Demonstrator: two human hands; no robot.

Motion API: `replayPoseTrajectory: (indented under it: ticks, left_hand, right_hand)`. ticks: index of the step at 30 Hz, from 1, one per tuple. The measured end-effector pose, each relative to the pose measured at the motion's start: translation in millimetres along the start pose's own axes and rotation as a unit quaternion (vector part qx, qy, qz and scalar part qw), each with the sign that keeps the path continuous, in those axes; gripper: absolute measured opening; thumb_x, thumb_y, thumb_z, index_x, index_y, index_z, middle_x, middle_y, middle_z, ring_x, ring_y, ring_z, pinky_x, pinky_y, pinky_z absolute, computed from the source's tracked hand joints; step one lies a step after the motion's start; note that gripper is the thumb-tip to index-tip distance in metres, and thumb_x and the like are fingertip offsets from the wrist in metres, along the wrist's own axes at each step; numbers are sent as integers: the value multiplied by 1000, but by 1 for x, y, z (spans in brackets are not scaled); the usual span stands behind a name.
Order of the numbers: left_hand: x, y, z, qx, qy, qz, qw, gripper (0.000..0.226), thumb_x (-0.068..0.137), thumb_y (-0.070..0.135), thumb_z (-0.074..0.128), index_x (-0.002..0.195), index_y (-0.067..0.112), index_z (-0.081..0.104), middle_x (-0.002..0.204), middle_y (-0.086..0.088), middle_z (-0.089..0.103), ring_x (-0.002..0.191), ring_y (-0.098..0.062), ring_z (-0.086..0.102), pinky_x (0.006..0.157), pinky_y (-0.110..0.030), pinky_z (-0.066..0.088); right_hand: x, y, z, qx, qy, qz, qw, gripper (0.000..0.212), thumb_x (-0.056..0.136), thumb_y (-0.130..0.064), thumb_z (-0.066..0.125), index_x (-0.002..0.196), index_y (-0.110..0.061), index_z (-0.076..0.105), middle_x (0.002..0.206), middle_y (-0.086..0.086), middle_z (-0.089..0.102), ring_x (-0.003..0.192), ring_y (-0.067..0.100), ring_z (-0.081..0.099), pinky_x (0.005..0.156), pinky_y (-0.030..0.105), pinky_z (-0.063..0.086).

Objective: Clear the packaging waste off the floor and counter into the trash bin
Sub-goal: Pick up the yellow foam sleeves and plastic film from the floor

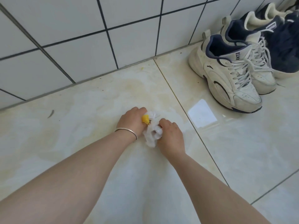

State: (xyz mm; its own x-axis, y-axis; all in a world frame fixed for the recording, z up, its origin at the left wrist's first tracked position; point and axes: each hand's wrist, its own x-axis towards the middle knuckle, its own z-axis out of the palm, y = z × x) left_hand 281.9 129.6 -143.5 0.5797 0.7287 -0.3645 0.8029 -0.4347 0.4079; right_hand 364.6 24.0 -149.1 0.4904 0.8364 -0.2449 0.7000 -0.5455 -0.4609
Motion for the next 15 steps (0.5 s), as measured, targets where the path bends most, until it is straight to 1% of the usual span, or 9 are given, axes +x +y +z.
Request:
replayPoseTrajectory:
  ticks: [1,3,5,6,8,9,11,12,15]
  left_hand:
    - [-5,0,-1,-49,3,-27,998,6,84,17,53,83,11,54,101,-18,60,96,-36,58,71,-33,40]
    - [-19,1,-5,-174,18,-109,979,18,83,16,55,66,14,48,96,-19,65,93,-35,59,68,-30,38]
    - [-32,5,-11,-312,35,-182,932,13,82,14,57,69,13,58,89,-16,68,84,-34,62,63,-26,38]
    - [-40,6,-15,-378,40,-208,901,14,82,13,57,68,14,60,80,-15,66,74,-33,60,59,-26,38]
    - [-57,4,-25,-477,57,-239,844,26,82,12,56,56,16,51,59,-8,53,55,-26,48,53,-27,35]
    - [-65,1,-32,-505,68,-249,824,26,80,16,58,56,17,47,57,-6,50,53,-24,46,53,-27,36]
    - [-82,-6,-50,-556,99,-259,784,18,75,26,62,66,16,51,67,-6,56,62,-24,53,61,-29,42]
    - [-92,-10,-63,-580,116,-262,762,16,75,27,62,70,16,51,71,-6,57,65,-24,54,62,-29,42]
    - [-130,-28,-105,-648,161,-287,687,20,85,28,56,68,18,51,63,-2,53,58,-20,50,53,-24,37]
  right_hand:
    - [-2,-3,-5,52,-26,24,998,14,80,-5,53,87,-16,50,76,1,53,66,18,39,56,28,25]
    - [-8,-16,-12,166,-21,55,984,18,83,-10,52,78,-22,39,65,-3,46,57,15,40,52,29,29]
    - [-11,-34,-17,242,-6,82,967,16,85,-6,45,84,-20,38,64,-3,47,61,19,44,57,31,36]
    - [-12,-45,-19,264,-3,90,960,18,85,-2,42,90,-19,39,67,-4,49,65,21,47,60,32,38]
    - [-15,-65,-25,305,-2,91,948,25,86,0,41,103,-18,41,71,-8,49,72,21,50,66,32,41]
    - [-17,-76,-28,316,-6,87,945,30,87,0,42,111,-18,42,75,-9,49,75,20,51,68,31,42]
    - [-23,-99,-32,318,-16,65,946,37,86,0,42,118,-19,46,82,-8,52,80,19,53,69,27,42]
    - [-27,-112,-33,314,-25,45,948,36,85,1,42,114,-18,51,81,-8,54,80,19,53,67,26,41]
    - [-43,-164,-36,329,-49,0,943,25,83,1,41,88,-18,56,67,-10,55,72,16,52,60,23,39]
